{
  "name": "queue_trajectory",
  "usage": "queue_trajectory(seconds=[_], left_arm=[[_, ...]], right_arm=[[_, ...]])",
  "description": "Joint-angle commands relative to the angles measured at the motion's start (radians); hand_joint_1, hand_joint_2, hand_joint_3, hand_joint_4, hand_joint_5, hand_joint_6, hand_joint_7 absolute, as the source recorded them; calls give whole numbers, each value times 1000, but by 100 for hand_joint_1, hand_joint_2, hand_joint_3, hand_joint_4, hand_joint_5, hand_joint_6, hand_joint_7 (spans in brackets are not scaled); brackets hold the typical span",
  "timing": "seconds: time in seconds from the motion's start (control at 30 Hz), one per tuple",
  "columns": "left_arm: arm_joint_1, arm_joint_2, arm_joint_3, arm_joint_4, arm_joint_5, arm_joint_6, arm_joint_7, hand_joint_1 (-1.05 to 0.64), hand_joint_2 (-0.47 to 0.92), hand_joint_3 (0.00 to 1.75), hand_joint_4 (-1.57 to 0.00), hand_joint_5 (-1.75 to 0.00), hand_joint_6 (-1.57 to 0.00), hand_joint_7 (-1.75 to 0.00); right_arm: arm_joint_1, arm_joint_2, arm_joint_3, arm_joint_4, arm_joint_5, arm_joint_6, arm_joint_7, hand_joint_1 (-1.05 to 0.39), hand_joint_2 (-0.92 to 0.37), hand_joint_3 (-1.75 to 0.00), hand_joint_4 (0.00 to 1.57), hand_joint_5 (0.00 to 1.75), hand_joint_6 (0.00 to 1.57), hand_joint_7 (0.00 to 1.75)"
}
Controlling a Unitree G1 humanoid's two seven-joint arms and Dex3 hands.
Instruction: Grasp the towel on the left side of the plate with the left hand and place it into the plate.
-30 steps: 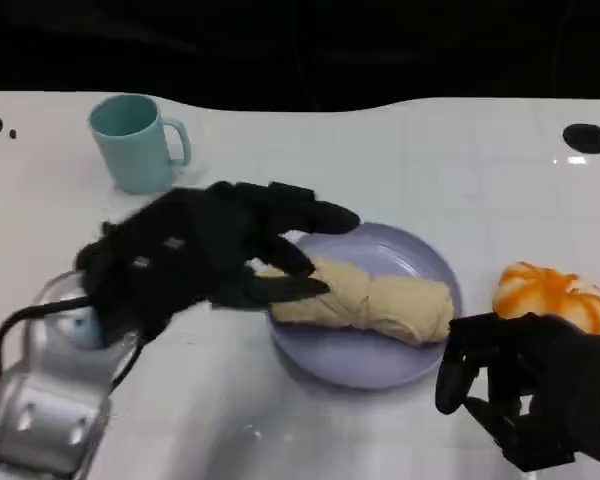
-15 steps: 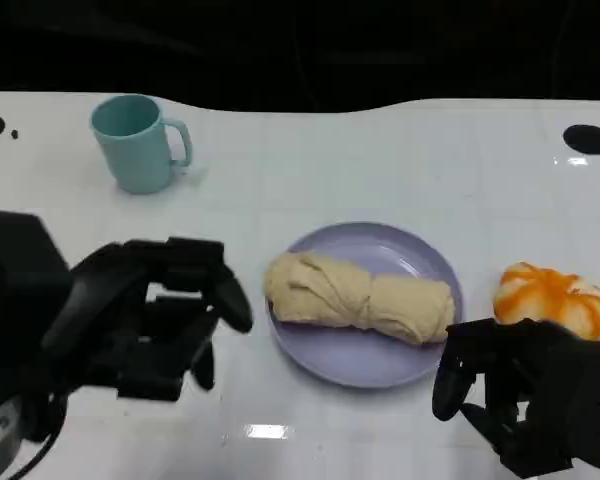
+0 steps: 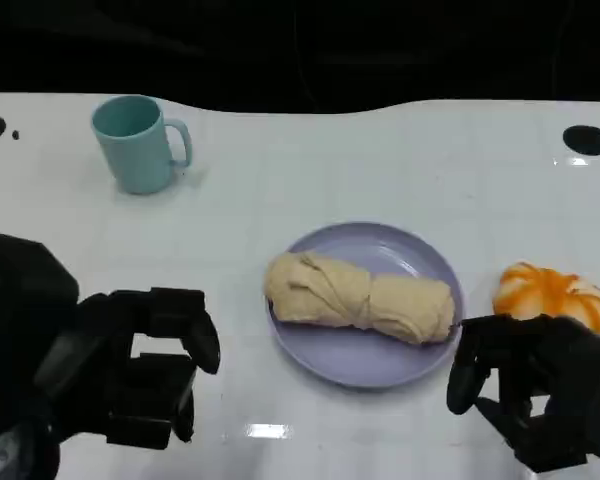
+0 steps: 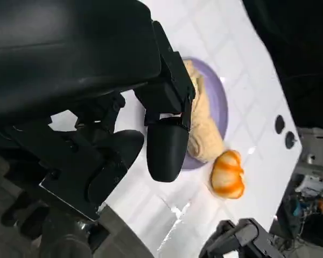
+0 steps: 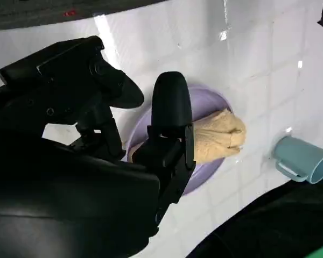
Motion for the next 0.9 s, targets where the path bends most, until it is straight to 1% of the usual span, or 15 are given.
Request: queue_trajectory(seconds=[0.03, 0.13, 0.3, 0.43, 0.57, 0.73, 0.9], left_arm=[[-17, 30, -27, 52, 12, -33, 7, -3, 38, 150, -86, -175, -80, -164], [-14, 40, -43, 85, 22, -87, -1, -3, 38, 150, -86, -175, -78, -165], [-27, 51, -57, 106, 20, -82, 6, -3, 39, 148, -87, -175, -78, -163], [-26, 62, -74, 108, 35, -105, 8, -3, 40, 145, -85, -175, -78, -161], [-42, 69, -81, 114, 41, -96, 6, -4, 42, 145, -85, -175, -77, -161], [-48, 81, -91, 139, 57, -137, -1, -5, 43, 144, -85, -175, -76, -161], [-49, 84, -98, 144, 57, -147, -4, -6, 42, 144, -87, -175, -76, -162]], right_arm=[[4, -14, -13, 17, 6, -18, 6, 2, -59, -105, 71, 175, 69, 142], [3, -15, -14, 22, 6, -24, 8, 2, -60, -105, 71, 175, 68, 142], [2, -14, -18, 32, 5, -40, 7, 2, -59, -105, 71, 175, 69, 142], [-1, -17, -19, 33, 2, -42, 9, 1, -59, -105, 70, 175, 69, 142], [-8, -18, -19, 30, -2, -29, 10, 1, -59, -105, 71, 175, 69, 142], [-9, -15, -22, 46, 2, -50, 9, 1, -58, -106, 71, 175, 69, 142], [-12, -16, -21, 43, -1, -41, 10, 1, -58, -107, 71, 175, 69, 141]])
